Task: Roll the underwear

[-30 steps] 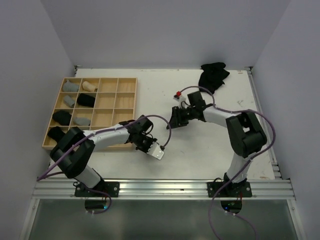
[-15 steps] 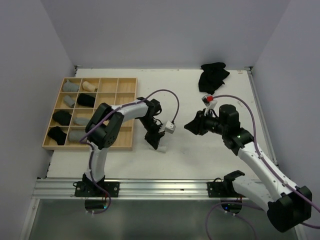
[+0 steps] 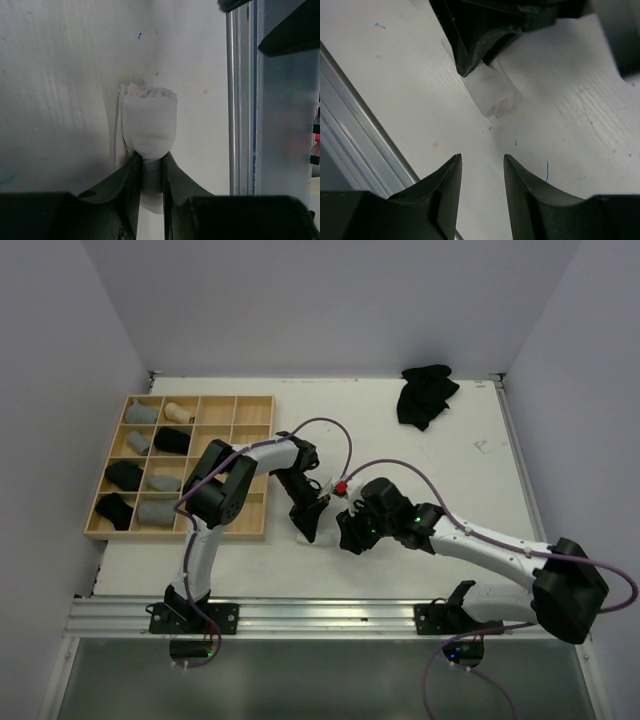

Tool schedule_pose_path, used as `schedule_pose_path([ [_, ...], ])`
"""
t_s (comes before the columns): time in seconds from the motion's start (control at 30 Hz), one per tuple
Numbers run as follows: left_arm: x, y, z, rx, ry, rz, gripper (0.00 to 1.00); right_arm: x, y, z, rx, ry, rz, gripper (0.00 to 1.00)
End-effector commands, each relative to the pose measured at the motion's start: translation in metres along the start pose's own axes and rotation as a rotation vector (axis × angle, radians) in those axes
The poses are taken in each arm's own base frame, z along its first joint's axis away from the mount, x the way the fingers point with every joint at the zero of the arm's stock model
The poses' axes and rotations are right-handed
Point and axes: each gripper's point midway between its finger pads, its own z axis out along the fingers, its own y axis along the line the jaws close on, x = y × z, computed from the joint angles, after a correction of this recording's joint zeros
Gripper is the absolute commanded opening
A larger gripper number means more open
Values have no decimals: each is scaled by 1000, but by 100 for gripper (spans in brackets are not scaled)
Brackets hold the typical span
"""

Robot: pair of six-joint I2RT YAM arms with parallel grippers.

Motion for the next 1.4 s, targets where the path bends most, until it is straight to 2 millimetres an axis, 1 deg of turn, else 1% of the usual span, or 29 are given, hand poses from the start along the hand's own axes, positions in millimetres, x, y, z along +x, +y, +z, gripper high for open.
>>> schedule_pose_path([
  [0.0, 62, 56, 18, -131, 233, 43, 24, -38, 2, 16, 50, -46, -247, 43],
  [0.03, 63, 57, 18, -132, 236, 43, 24, -39, 12, 21, 36, -42, -277, 44],
  [0.07, 64, 58, 17, -137, 237, 39, 25, -39, 10, 31, 43, -27, -342, 45],
  [0.1, 65, 58, 18, -136, 239, 34, 25, -45, 15, 35, 33, -46, -361, 45],
  [0.2, 66, 60, 19, -137, 242, 33, 27, -47, 24, 51, 12, -50, -412, 47],
  [0.27, 66, 60, 18, -140, 242, 34, 28, -47, 26, 57, 13, -43, -449, 47],
  [0.3, 66, 61, 18, -141, 244, 35, 28, -40, 28, 64, 4, -20, -463, 48],
  [0.4, 65, 63, 18, -138, 239, 34, 28, -29, 24, 75, 17, 20, -503, 48],
  [0.47, 64, 63, 19, -138, 238, 36, 29, -24, 19, 79, 37, 31, -514, 49],
  [0.5, 63, 63, 18, -138, 235, 37, 29, -26, 18, 81, 47, 18, -515, 50],
  [0.6, 63, 63, 19, -136, 237, 39, 29, -13, 8, 91, 72, 51, -515, 50],
  [0.63, 64, 63, 19, -135, 238, 41, 29, -4, 4, 97, 74, 82, -511, 49],
  [0.67, 64, 64, 18, -137, 239, 40, 29, 2, 4, 101, 62, 99, -506, 47],
  [0.73, 64, 64, 18, -137, 240, 39, 30, 8, 5, 105, 47, 114, -498, 40],
  [0.77, 64, 65, 18, -137, 237, 39, 30, 15, 6, 109, 34, 132, -487, 35],
  [0.8, 62, 64, 18, -137, 229, 40, 31, 18, 6, 109, 31, 143, -481, 28],
  [0.9, 55, 63, 13, -135, 190, 33, 34, 29, 3, 112, 27, 174, -459, 19],
  [0.97, 49, 61, 8, -136, 157, 28, 37, 37, 4, 114, 11, 197, -451, 17],
  [1.0, 46, 61, 6, -136, 144, 27, 39, 41, 6, 114, -3, 212, -448, 15],
  [1.07, 35, 58, -4, -145, 96, 30, 41, 44, 6, 116, -11, 229, -444, 11],
  [1.13, 25, 58, -20, -174, 38, 28, 47, 52, 7, 118, -26, 262, -436, 8],
  [1.17, 8, 55, -34, -204, -26, 47, 53, 52, 8, 119, -31, 267, -435, 7],
  [1.2, -2, 55, -46, -233, -69, 57, 54, 57, 6, 121, -32, 290, -431, 7],
  [1.23, -10, 58, -66, -273, -129, 54, 54, 59, 8, 121, -41, 299, -429, 7],
  [1.27, -32, 51, -91, -321, -217, 85, 55, 58, 8, 122, -44, 301, -424, 7],
  [1.3, -42, 50, -109, -366, -269, 97, 57, 60, 8, 123, -47, 310, -417, 7],
  [1.33, -46, 52, -135, -424, -335, 93, 59, 62, 10, 123, -62, 319, -408, 6],
  [1.37, -66, 44, -169, -512, -417, 139, 60, 63, 11, 125, -72, 323, -389, 6],
])
